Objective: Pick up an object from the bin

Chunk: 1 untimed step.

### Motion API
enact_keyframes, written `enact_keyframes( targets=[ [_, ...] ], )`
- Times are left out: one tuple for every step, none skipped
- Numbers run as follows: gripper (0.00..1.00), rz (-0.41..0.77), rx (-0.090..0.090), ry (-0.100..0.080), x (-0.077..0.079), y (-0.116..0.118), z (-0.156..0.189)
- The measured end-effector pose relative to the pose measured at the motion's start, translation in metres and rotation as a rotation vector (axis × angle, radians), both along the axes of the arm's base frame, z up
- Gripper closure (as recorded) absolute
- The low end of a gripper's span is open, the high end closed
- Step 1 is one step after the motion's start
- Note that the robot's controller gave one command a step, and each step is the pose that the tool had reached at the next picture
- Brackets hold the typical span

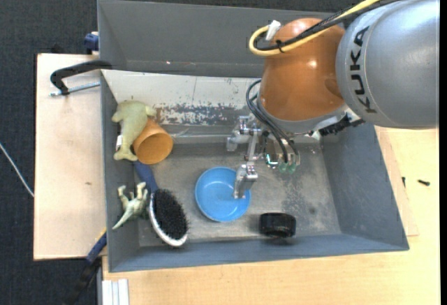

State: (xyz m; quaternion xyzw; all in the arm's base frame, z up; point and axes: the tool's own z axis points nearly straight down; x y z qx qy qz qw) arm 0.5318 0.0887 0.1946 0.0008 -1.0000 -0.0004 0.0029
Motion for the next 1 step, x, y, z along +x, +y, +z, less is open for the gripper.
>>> enact_keyframes(
  targets=[
    [0.00, -0.208, -0.001, 0.000, 0.0332, -0.0038, -0.1080]
  ],
)
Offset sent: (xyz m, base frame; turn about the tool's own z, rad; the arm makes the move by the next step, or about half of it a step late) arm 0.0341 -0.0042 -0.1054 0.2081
